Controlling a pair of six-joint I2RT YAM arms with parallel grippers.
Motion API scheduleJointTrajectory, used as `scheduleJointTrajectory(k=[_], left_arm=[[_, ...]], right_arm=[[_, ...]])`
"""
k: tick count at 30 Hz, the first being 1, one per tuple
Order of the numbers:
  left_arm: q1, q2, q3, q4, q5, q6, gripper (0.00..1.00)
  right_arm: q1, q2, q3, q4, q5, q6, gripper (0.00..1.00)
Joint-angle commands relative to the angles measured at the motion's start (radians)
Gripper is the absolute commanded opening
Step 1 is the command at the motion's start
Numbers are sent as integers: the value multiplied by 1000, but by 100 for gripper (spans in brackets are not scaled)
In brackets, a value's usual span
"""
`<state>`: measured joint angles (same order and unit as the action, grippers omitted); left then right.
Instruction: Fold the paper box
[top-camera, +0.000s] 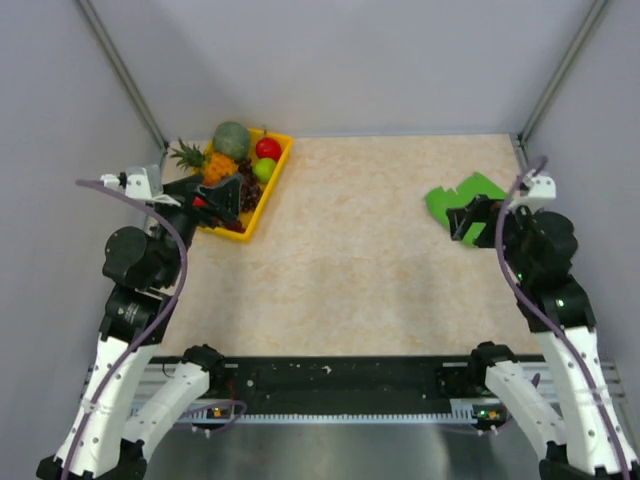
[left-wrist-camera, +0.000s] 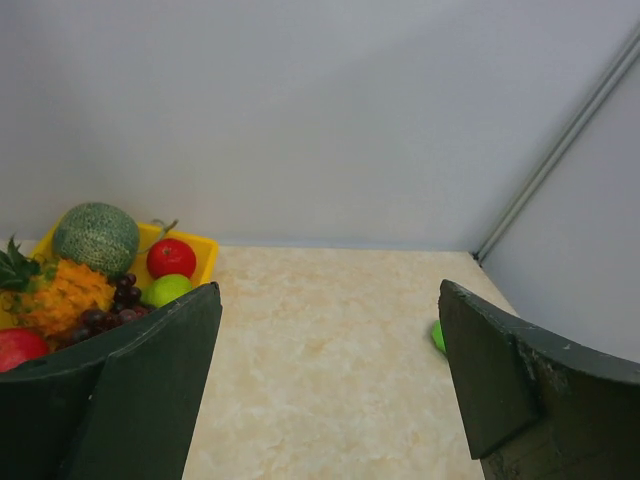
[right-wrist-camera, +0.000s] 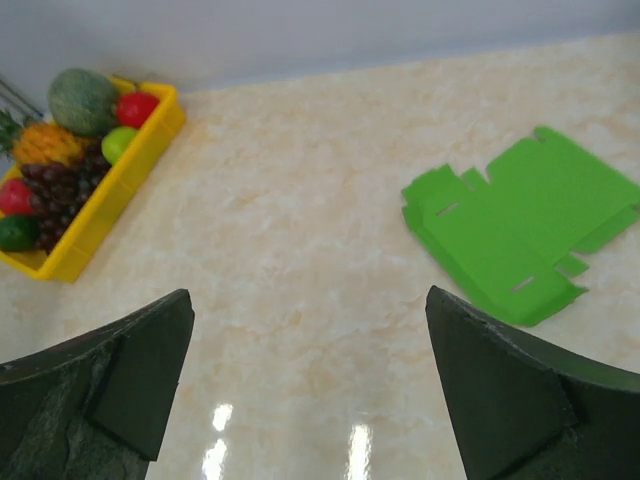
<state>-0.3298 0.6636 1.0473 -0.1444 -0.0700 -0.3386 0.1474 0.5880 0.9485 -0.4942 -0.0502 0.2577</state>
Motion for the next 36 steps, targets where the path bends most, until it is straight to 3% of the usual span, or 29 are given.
scheduleJointTrajectory(k=[1, 7, 11, 15, 24, 29, 30, 36], left_arm=[[5, 51, 45, -20, 136, 6, 94], [5, 165, 71, -84, 301, 16, 93], [3, 232, 43, -67, 472, 22, 88], [0, 263, -1, -35, 576, 6, 88], [-100, 321, -116, 68, 665, -94, 80], [-196, 372, -142, 89, 659, -109, 75], [-207, 376, -148, 98, 659, -114, 75], [-278, 403, -178, 137, 650, -149, 72]], right_arm=[[-11, 229, -59, 80, -34, 78, 99], [-149, 543, -36, 195, -111, 193, 99], [-413, 714, -44, 276, -164, 302, 94], [-551, 877, -44, 380, -258, 350, 89], [-640, 1153, 75, 502, -267, 388, 73], [-660, 1260, 104, 595, -286, 422, 60], [-660, 1280, 124, 615, -289, 423, 52], [-660, 1397, 171, 704, -355, 486, 50]])
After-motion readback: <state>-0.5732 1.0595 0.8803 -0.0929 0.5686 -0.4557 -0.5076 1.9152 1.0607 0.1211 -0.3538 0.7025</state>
